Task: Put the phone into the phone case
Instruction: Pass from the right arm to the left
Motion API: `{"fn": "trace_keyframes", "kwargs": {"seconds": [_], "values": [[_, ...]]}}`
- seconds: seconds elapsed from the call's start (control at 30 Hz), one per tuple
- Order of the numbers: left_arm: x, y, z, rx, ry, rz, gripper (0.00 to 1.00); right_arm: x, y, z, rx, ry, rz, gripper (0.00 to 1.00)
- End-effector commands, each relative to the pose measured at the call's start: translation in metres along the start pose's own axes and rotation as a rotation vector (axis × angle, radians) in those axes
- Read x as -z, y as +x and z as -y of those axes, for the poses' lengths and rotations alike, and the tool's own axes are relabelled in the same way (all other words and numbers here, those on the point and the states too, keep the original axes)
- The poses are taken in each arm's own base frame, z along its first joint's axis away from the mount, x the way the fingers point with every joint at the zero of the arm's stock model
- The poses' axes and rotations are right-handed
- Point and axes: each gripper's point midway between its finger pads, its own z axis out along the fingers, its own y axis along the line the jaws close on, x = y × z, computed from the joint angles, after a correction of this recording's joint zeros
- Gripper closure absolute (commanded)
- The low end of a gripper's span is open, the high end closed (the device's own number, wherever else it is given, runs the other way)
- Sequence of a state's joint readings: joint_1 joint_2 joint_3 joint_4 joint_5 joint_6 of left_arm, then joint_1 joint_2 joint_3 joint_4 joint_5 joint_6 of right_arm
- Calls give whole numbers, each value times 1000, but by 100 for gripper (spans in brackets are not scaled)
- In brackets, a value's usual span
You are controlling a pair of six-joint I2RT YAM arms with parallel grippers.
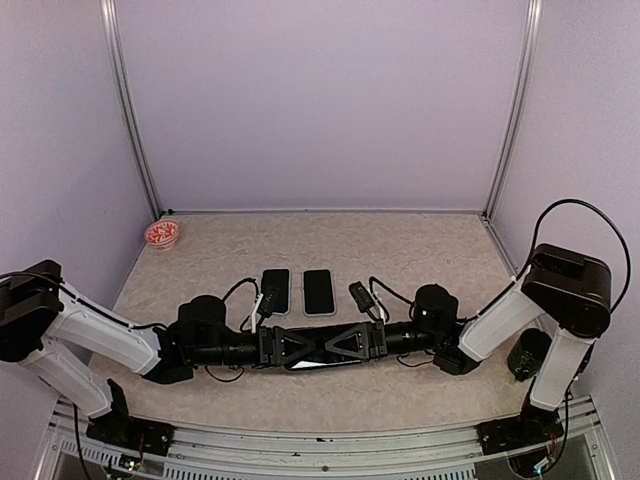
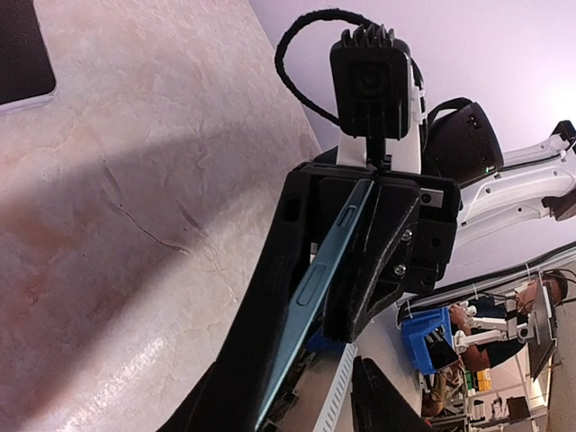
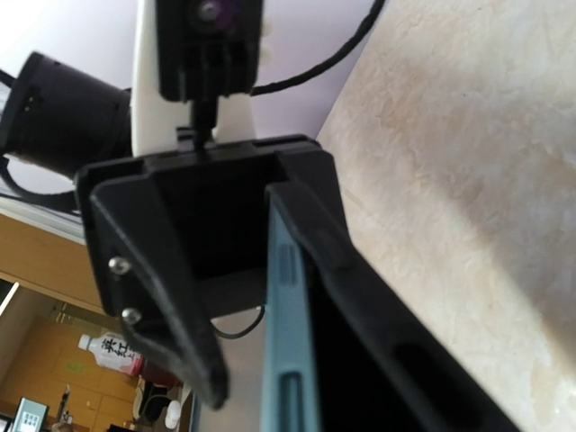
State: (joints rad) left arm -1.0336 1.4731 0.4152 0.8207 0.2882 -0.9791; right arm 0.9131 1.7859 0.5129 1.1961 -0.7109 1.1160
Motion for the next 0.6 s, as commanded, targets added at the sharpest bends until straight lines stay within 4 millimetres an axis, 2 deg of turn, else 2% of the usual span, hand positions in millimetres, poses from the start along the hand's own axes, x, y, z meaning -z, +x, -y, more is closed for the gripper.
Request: {"fn": "trace_keyframes", "kwargs": {"seconds": [0.0,0.4,0.57], "values": [[2,-2,51,-77,190,-7,58,1,-7,12,-3,67,36,100],[3,0,63,-91,249,-15,80,1,-8,9,8,57,33,100],[6,1,73,-95,293,-19,84,-1,-8,11,10,67,26,100]]}}
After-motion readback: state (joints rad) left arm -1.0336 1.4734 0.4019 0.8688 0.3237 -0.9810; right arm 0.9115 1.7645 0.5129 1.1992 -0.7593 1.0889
